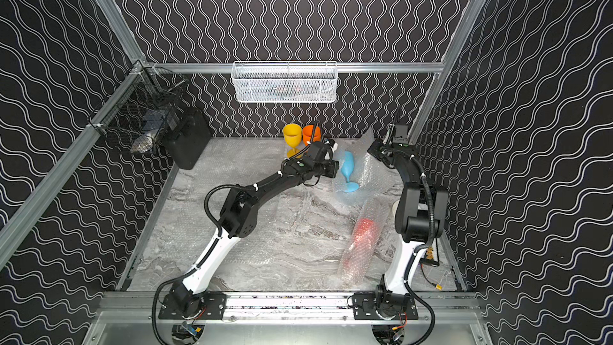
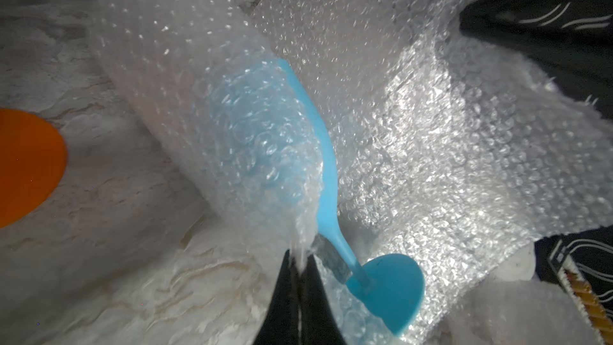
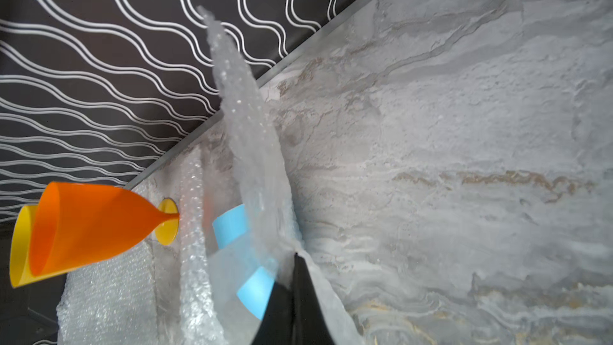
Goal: Unpack wine glasses from bubble wrap
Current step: Place the bubble wrap at the corner of the board.
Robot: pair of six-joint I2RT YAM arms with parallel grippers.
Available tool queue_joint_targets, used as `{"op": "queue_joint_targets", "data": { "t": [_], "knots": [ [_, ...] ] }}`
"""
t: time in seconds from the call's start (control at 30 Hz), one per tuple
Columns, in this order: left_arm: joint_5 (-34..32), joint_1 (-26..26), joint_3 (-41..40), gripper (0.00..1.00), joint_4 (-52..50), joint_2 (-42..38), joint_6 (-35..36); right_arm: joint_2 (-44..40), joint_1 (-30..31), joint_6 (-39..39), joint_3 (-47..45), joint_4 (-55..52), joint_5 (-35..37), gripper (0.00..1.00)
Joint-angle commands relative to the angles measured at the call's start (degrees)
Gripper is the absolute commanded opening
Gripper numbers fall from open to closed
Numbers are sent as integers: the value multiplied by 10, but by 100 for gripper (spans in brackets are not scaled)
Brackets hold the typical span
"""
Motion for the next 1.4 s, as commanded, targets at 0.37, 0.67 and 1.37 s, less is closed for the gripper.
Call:
{"op": "queue_joint_targets", "data": {
  "t": [0.37, 0.67, 1.37],
  "knots": [
    [8, 1, 67, 0, 90, 67, -76, 80, -67, 26, 76, 25, -32, 3],
    [1, 1, 76, 0, 109, 81, -81, 117, -101, 31, 114, 21, -42, 4],
    [2, 3, 0, 39, 133, 47, -71, 127, -128, 32, 105, 10, -46, 17]
  ]
}}
